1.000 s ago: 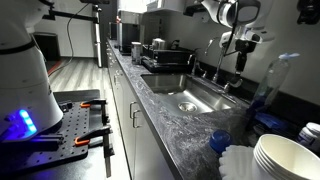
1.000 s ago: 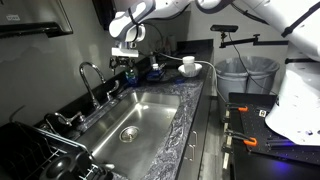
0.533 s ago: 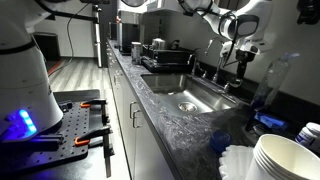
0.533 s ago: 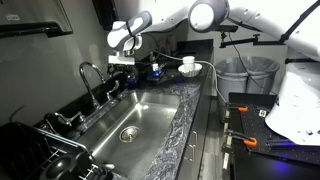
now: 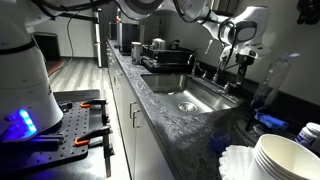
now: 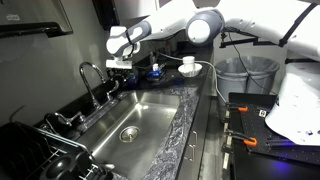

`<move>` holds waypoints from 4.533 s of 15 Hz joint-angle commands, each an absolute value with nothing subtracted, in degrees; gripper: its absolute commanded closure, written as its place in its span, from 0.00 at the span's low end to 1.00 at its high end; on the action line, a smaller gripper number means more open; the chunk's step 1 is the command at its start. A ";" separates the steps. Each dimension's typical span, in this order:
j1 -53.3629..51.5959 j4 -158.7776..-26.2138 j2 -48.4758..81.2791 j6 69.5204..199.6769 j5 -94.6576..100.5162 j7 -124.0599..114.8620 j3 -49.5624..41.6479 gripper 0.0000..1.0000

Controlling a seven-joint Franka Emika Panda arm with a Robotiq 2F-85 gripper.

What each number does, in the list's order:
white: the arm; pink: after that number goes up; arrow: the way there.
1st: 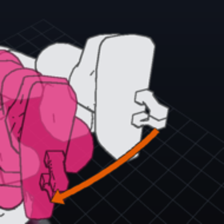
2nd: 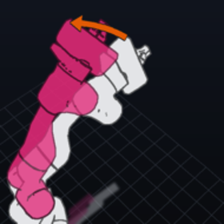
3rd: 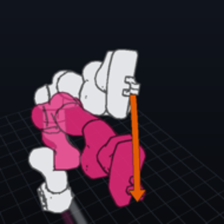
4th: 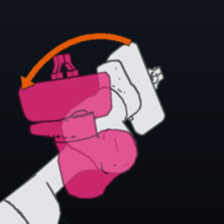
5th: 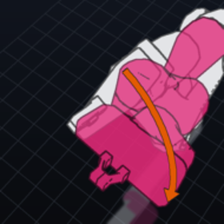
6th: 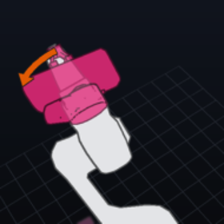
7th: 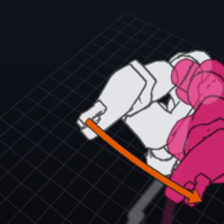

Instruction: Open the faucet using the faucet handle on the right then close the faucet

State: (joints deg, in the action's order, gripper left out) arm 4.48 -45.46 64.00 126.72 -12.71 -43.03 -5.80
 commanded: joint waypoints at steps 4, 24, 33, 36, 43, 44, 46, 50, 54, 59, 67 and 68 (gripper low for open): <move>4.34 -40.33 65.89 123.24 -11.97 -45.31 -6.23 0.88; 3.22 -45.77 60.13 114.35 -12.18 -53.81 -5.45 0.93; 2.98 -46.42 59.46 114.13 -12.22 -53.40 -5.09 0.93; 2.54 -47.32 58.80 114.31 -11.90 -52.70 -5.01 0.93; 2.02 -49.16 57.38 114.75 -10.86 -51.65 -4.87 0.93; 1.99 -49.30 57.30 114.83 -10.78 -51.56 -4.86 0.93; 1.92 -49.35 57.28 115.01 -10.51 -51.67 -4.93 0.93; 1.91 -49.09 57.44 115.27 -9.91 -51.96 -5.04 0.93; 2.01 -49.03 57.44 115.34 -9.86 -51.97 -4.99 0.93; 1.95 -48.46 58.08 115.86 -9.74 -52.29 -5.15 0.93; 1.92 -45.37 61.39 119.64 -8.75 -53.42 -5.66 0.93; 1.99 -44.99 61.74 120.03 -8.79 -53.54 -5.65 0.93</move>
State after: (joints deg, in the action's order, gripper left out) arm 3.18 -43.20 63.73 120.53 -9.23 -54.33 -5.85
